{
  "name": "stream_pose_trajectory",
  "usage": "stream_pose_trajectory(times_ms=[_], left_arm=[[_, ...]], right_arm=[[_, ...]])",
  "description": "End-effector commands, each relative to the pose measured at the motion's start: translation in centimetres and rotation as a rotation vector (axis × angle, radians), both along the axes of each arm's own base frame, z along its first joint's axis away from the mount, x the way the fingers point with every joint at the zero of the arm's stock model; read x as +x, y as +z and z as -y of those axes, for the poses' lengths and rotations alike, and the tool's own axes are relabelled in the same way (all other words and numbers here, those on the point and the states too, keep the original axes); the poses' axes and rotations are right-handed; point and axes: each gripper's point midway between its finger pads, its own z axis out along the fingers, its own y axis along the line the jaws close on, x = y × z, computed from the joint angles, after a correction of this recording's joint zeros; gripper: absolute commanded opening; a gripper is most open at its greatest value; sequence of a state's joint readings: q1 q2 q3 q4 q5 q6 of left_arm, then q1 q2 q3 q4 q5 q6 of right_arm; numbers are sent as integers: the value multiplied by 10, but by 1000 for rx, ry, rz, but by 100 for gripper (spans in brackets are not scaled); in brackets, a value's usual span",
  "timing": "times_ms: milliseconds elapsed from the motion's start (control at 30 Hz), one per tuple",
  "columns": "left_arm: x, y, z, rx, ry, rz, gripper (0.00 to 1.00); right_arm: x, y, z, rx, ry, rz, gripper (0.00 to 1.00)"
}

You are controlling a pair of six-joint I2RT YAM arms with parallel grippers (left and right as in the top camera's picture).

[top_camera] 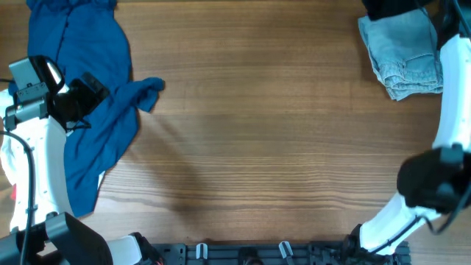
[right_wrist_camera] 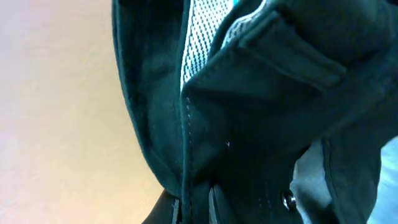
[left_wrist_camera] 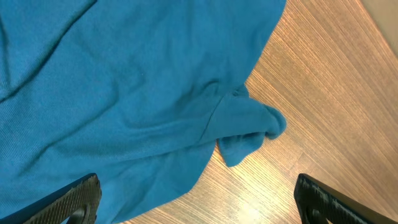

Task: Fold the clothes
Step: 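Carry the folded shorts with the right gripper onto the grey denim shorts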

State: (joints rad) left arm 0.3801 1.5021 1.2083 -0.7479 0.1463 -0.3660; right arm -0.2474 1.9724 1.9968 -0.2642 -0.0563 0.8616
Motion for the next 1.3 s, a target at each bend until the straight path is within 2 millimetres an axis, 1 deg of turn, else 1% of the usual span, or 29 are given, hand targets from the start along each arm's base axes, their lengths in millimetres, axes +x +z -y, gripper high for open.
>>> stream_pose_trajectory(times_ms=[0, 133, 200, 267, 367, 467, 500, 533, 600, 633, 700, 733, 767, 800, 833, 867, 933, 967, 1067, 1133, 1167, 1200, 1233, 1267], left_arm=[[3, -4, -4, -3, 17, -3, 100], [6, -3, -5, 2, 17, 8, 100], [6, -2, -5, 3, 17, 12, 100], [7, -2, -5, 3, 17, 14, 100], [7, -2, -5, 3, 18, 15, 100], [7, -2, -4, -14, 33, 18, 100], [7, -2, -4, -14, 33, 18, 100], [7, -2, -4, -14, 33, 18, 100], [7, -2, -4, -14, 33, 18, 100], [7, -2, -4, -14, 33, 18, 100], [7, -2, -4, -14, 32, 18, 100], [7, -2, -4, -16, 32, 18, 100], [8, -2, -3, -21, 28, 20, 100], [8, -1, -1, -28, 24, 23, 100], [8, -1, -1, -29, 23, 24, 100], [8, -1, -1, -29, 23, 24, 100], [8, -1, -1, -29, 23, 24, 100], [8, -1, -1, -29, 23, 23, 100], [8, -1, -1, -29, 23, 23, 100], [8, -2, -1, -30, 23, 22, 100], [7, -2, -1, -30, 23, 20, 100], [7, -2, 0, -32, 23, 16, 100], [6, -3, 0, -34, 23, 11, 100], [5, -3, 0, -34, 23, 8, 100]], right_arm=[[32, -38, 6, 88, 104, 31, 4], [59, -58, 14, 70, 162, 118, 4], [65, -71, 17, 71, 163, 121, 4], [65, -85, 17, 86, 156, 75, 4], [57, -110, 23, 125, 141, -23, 4], [36, -150, 42, 213, 88, -185, 5], [23, -165, 52, 265, 55, -248, 4], [13, -173, 63, 285, 33, -288, 4], [1, -173, 77, 275, 15, -312, 4], [-4, -167, 83, 247, 16, -314, 4], [-17, -149, 91, 180, 16, -320, 4], [-28, -142, 95, 166, -3, -340, 4], [-38, -139, 99, 163, -32, -364, 4], [-52, -137, 104, 145, -65, -409, 4], [-61, -139, 105, 131, -79, -445, 4], [-72, -145, 107, 111, -91, -504, 4], [-92, -162, 109, 90, -116, -616, 4], [-108, -173, 113, 82, -159, -695, 4], [-129, -183, 120, 65, -223, -790, 4], [-135, -186, 124, 54, -220, -816, 5], [-140, -188, 125, 56, -221, -832, 6], [-147, -191, 128, 52, -216, -859, 16], [-153, -194, 131, 61, -222, -876, 36], [-158, -195, 133, 69, -228, -886, 54]])
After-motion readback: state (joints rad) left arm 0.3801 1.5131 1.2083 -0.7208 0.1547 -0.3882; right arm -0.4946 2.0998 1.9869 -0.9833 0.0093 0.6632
